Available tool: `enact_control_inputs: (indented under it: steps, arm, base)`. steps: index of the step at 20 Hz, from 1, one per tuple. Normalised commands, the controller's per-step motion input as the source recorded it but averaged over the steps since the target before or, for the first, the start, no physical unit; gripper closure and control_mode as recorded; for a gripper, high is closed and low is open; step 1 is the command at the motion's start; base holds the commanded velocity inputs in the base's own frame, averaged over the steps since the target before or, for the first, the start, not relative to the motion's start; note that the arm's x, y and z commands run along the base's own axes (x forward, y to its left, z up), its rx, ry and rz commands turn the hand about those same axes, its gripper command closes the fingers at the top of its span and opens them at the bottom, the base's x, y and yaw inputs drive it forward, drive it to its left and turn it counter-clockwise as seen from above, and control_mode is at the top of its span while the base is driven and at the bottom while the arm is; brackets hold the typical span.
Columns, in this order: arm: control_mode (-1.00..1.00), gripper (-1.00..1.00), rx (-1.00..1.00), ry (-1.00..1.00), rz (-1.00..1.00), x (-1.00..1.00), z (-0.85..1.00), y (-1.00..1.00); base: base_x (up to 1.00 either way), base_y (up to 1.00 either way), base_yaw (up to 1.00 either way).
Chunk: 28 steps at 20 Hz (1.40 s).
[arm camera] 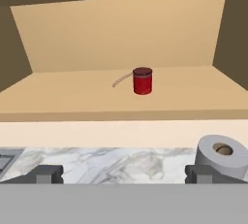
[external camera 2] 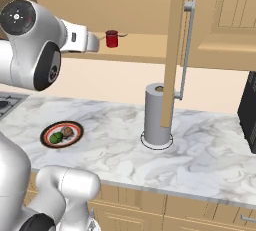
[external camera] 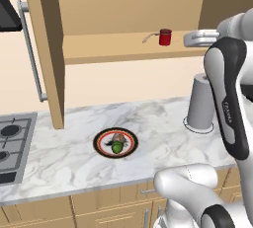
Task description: Pick the avocado and bread from the counter and place them on the plate. Then pick the jam from the cabinet and place it next to the plate. Lastly close the cabinet door.
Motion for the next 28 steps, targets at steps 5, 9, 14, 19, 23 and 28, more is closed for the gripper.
enact_control_inputs:
  steps: [5, 9, 14, 19, 23, 28]
  arm:
    - [-1.00, -1.00, 0.00, 0.00, 0.00, 0.30, -0.03, -0.05]
    - [-1.00, -1.00, 0.00, 0.00, 0.00, 0.35, -0.01, 0.00]
    - [-1.00, -1.00, 0.00, 0.00, 0.00, 0.31, -0.02, 0.00]
    - [-1.00, -1.00, 0.00, 0.00, 0.00, 0.28, -0.06, 0.00]
    - [-1.00, -1.00, 0.00, 0.00, 0.00, 0.28, -0.09, 0.00]
    - [-1.00, -1.00, 0.00, 0.00, 0.00, 0.30, -0.10, 0.00]
  base:
    - [0.00, 0.00, 0.00]
    - [0.00, 0.00, 0.00]
    - [0.00, 0.00, 0.00]
    - [0.00, 0.00, 0.00]
    - [0.00, 0.00, 0.00]
    - [0.00, 0.00, 0.00]
